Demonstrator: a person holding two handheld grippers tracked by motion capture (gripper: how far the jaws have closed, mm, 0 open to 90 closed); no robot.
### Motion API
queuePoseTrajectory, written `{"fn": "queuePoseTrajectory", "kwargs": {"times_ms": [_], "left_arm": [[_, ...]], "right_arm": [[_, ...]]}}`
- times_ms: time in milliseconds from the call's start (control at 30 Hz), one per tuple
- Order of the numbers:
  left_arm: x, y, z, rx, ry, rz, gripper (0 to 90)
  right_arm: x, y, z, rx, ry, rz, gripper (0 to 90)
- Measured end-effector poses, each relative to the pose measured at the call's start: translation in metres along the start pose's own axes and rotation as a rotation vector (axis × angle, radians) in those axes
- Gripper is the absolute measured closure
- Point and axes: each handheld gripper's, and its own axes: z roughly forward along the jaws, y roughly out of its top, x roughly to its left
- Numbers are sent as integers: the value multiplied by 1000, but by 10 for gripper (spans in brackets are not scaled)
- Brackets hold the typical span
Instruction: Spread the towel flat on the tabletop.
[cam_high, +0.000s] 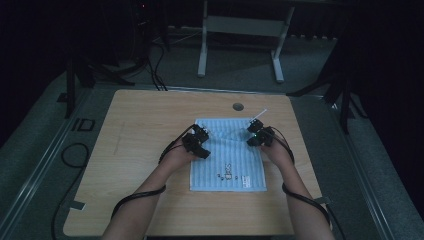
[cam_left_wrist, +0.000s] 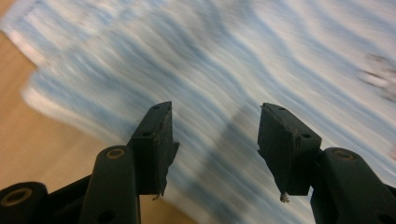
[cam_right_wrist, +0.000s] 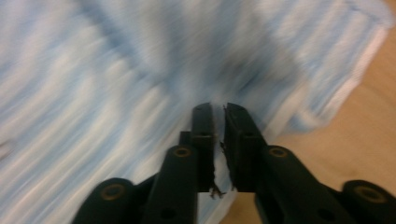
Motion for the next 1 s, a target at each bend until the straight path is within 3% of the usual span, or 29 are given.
{"fn": "queuePoseTrajectory", "kwargs": {"times_ms": [133, 233, 300, 433, 533, 633, 767, 900, 1000], "left_arm": [[-19, -21, -25, -19, -55, 38, 412], [-36, -35, -35, -17, -94, 57, 411], [-47, -44, -36, -5, -124, 76, 410], [-68, -57, -35, 49, -124, 149, 410], [-77, -62, -29, 75, -123, 168, 410], [-80, -63, -24, 83, -110, 179, 400], [-76, -59, -22, 75, -103, 176, 408], [-65, -53, -19, 60, -93, 153, 509], [-65, -48, -18, 67, -92, 168, 647]], "right_arm": [[21, -29, -24, -40, 39, -75, 738], [41, -53, -38, -51, 73, -135, 700], [54, -69, -44, -51, 85, -180, 662], [72, -96, -50, -36, 110, -244, 604], [77, -109, -48, -10, 121, -272, 589], [80, -115, -44, 21, 114, -298, 615], [78, -116, -43, 16, 126, -294, 652], [74, -114, -41, 21, 167, -247, 731], [74, -110, -40, 39, 134, -254, 834]]}}
